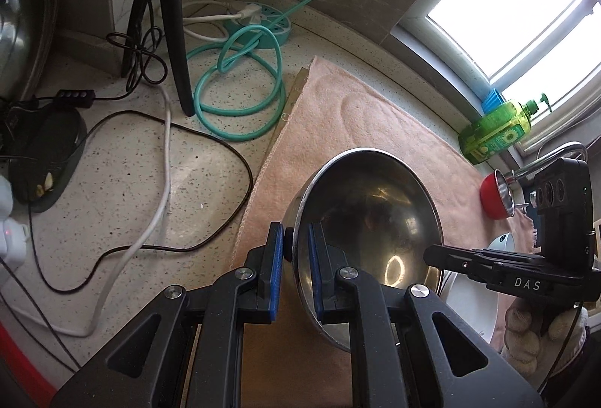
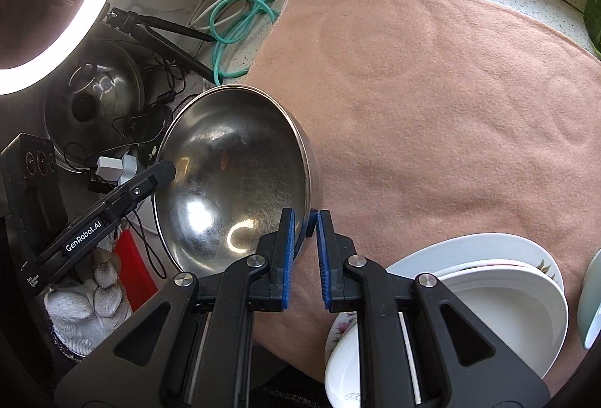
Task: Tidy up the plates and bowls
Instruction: 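Lift the steel bowl and carry it to the towel edge beside the lamp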
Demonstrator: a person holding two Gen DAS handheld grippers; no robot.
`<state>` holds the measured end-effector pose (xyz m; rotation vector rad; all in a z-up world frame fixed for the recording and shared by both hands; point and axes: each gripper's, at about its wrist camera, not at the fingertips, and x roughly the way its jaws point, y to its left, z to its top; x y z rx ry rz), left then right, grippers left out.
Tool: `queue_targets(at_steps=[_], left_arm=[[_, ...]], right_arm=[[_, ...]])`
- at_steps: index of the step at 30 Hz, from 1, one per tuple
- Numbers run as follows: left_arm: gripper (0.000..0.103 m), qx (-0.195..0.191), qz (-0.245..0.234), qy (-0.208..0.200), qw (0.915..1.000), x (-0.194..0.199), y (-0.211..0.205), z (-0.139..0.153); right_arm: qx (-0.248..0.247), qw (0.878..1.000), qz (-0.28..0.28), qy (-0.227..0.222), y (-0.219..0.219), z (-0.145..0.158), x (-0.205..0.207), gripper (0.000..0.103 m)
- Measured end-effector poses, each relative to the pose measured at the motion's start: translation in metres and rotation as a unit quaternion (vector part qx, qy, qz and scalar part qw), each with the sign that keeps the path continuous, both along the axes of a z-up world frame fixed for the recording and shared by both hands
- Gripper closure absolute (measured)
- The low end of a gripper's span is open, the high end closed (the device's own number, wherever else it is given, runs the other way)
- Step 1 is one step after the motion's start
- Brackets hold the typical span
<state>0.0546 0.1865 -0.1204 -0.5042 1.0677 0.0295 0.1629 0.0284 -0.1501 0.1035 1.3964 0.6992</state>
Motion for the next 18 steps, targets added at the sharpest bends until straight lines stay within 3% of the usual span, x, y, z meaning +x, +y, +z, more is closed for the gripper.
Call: queue_targets(at_steps=[18], left_arm=[[0.09,-0.004,0.002,0.019,0.9998,-0.0014,0.0046,-0.0092]], right_arm=[[-0.009,1.0,0.017,-0.008,0.0051,-0.003,-0.0025,0.09]])
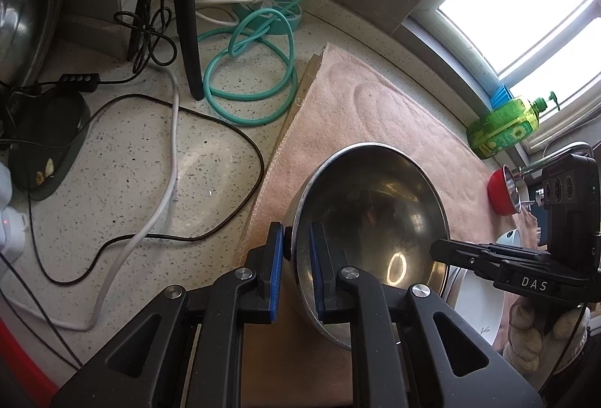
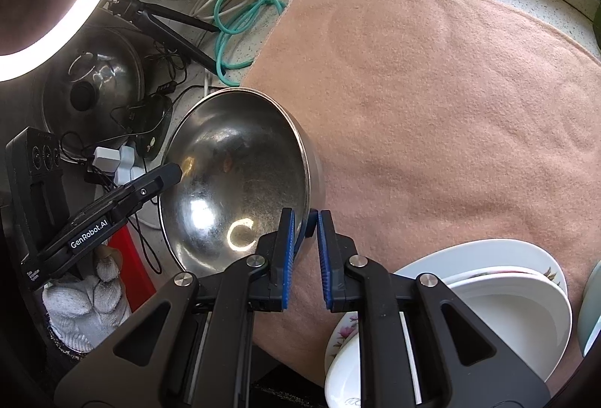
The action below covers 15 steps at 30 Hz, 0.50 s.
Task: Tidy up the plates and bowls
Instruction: 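Lift the steel bowl and carry it to the towel edge beside the lamp, then open the right gripper and move it to the red-bottomed steel pot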
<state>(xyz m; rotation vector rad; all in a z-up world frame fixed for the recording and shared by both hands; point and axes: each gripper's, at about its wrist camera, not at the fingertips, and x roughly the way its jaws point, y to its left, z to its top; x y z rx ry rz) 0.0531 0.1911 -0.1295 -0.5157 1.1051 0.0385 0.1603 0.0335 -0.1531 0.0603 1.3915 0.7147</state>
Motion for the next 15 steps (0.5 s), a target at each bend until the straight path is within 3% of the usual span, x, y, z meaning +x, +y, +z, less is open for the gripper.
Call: queue_targets(at_steps=[11,12,14,15], left_arm=[[0.09,0.025,-0.002,-0.041,0.9989,0.004,0.002,0.032],[0.09,0.026,-0.004,-0.045,0.9987,0.006,0.0,0.035],[0.083,0.028,-0.013,-0.054,0.998,0.01,-0.005,0.042],[0.078,0.029,-0.019,-0.06,0.9976,0.012,-0.008,0.046]], right_arm=[[0.0,0.998,-0.011,-0.055,-0.013,0.025,-0.002,0.088],[0.001,0.998,-0.015,-0.061,-0.016,0.028,-0.003,0.086],[0.005,0.997,-0.021,-0.075,-0.025,0.034,-0.004,0.067],[0.009,0.996,-0.025,-0.082,-0.03,0.038,-0.004,0.064]])
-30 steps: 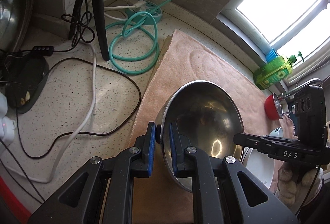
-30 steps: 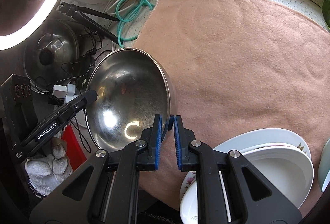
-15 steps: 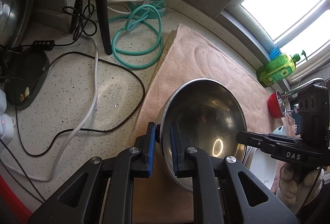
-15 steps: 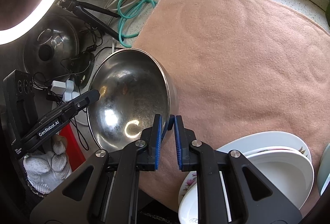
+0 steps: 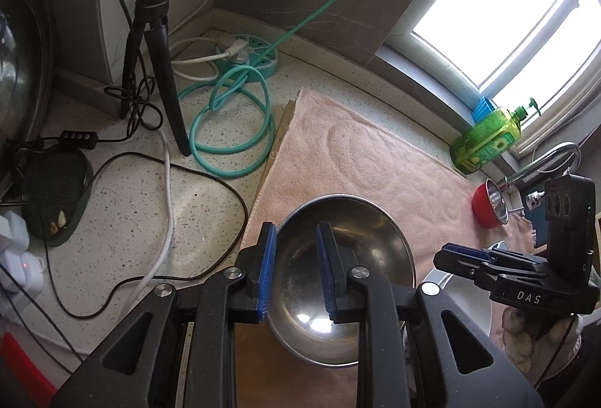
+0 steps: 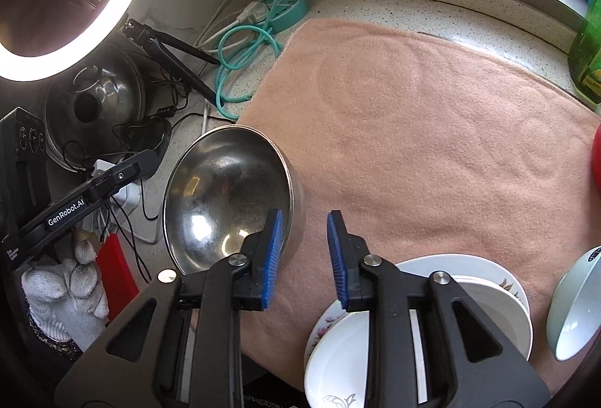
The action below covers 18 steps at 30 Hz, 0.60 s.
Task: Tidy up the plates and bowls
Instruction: 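Open the right gripper and move it to the red-bottomed steel pot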
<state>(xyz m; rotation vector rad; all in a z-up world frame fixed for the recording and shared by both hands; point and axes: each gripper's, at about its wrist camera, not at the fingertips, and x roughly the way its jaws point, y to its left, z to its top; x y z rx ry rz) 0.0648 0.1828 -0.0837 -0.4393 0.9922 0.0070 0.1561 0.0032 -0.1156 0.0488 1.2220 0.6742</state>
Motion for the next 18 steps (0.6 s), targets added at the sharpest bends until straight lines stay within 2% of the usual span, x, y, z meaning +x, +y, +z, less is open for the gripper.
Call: queue_targets(at_steps=[8,12,16,18], left_arm=[[0.077,-0.009,-0.068,-0.03,0.9972,0.026,-0.04,0.02],[0.077,-0.008,-0.113,-0.04,0.9927,0.04,-0.065,0.028],[0.077,-0.014,-0.154,-0.041,0.9872,0.053,-0.093,0.031],[0.077,-0.013,-0.171,-0.038,0.9844,0.059,-0.108,0.03]], right_arm=[[0.017,0.997,-0.065,-0.041,-0.057,0.026,-0.002,0.06],[0.009,0.992,-0.106,-0.069,-0.091,0.04,-0.001,0.06],[0.008,0.985,-0.15,-0.083,-0.134,0.049,-0.004,0.051],[0.0,0.981,-0.173,-0.091,-0.157,0.052,-0.005,0.051]])
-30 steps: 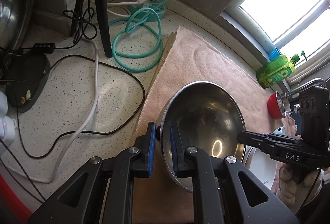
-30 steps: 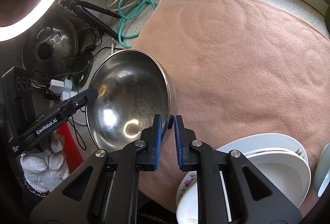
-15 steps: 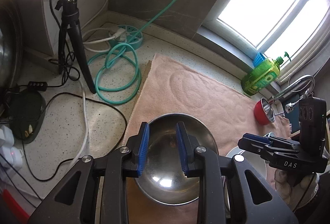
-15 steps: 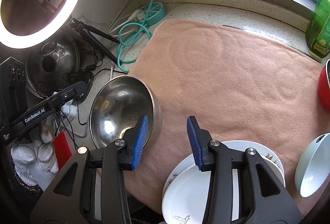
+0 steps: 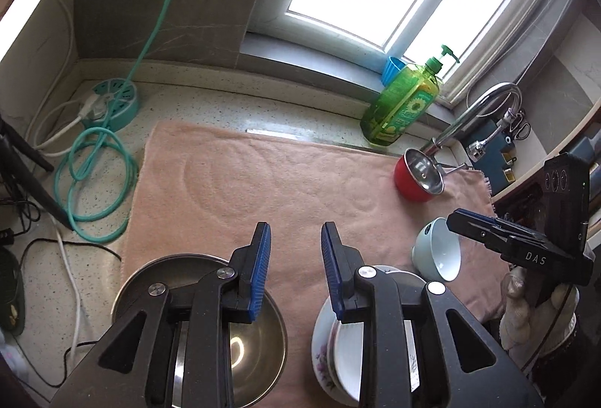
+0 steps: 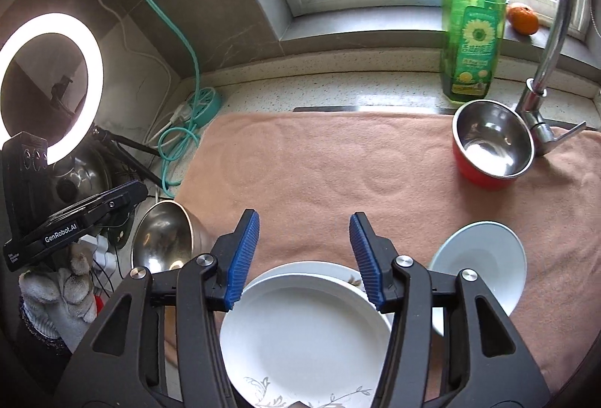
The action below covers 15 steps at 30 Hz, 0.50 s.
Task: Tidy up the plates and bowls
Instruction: 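Open the right gripper and move it to the red-bottomed steel pot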
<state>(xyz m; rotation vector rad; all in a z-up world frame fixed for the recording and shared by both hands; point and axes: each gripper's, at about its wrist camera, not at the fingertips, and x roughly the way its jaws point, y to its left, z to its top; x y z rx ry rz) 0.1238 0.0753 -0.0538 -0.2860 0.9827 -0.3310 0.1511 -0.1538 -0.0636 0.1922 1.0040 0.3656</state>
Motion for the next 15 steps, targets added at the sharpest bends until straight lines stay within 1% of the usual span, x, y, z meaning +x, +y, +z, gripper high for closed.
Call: queue_targets(at_steps=[4,7,10,12,15], left_arm=[[0.077,0.001,-0.025,0.005,0.9997,0.014,-0.035,-0.003],[0.077,0.002,-0.037,0.006,0.9993,0.023,-0.064,-0.006],[0.077,0.007,-0.044,0.007,0.999,0.033,-0.097,-0.01],[0.077,-0.003,-0.05,0.012,0.9987,0.04,-0.116,-0.012],[0.077,-0.003,-0.054,0.016,0.9984,0.052,-0.145,-0.016]], right_arm=[[-0.015,0.999,-0.029,-0.01,-0.046,0.005,0.001,0.051],[-0.041,0.998,-0.045,-0.02,-0.076,0.004,0.004,0.051],[-0.036,0.998,-0.058,-0.013,-0.11,-0.003,0.01,0.051],[-0.035,0.998,-0.061,-0.009,-0.13,-0.009,0.015,0.051],[-0.039,0.997,-0.066,-0.007,-0.156,-0.019,0.024,0.051]])
